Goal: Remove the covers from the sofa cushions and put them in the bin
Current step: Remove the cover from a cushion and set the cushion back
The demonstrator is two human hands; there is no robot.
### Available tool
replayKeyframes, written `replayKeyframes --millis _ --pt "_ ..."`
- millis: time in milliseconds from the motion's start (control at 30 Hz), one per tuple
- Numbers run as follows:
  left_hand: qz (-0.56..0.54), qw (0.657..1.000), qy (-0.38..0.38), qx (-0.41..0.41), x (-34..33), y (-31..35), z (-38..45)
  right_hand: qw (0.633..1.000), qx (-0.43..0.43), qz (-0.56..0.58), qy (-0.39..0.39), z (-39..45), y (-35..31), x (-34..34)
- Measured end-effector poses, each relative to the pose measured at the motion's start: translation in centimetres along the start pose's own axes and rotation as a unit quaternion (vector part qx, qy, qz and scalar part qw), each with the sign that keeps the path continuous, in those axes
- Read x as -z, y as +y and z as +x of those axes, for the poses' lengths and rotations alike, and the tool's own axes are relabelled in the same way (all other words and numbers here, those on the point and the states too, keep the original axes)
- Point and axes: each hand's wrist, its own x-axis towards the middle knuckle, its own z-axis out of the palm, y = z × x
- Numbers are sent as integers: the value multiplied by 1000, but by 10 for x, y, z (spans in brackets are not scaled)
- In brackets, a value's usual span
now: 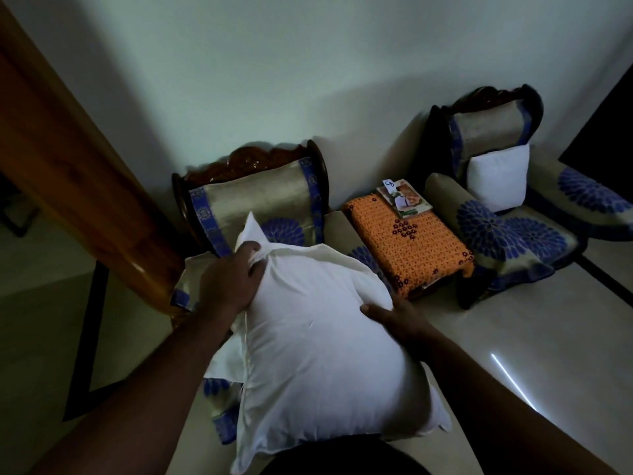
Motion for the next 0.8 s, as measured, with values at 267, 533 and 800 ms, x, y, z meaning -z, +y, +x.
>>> replayKeyframes --millis 267,533,800 --pt "-70 970 -20 -231 -19 -18 -15 997 -17 -71 18 13 5 -11" --pt "-70 976 -199 -44 -75 68 26 990 58 -123 -37 37 -20 -10" --pt "-125 960 -202 -146 -92 107 56 980 33 -191 -31 75 -36 26"
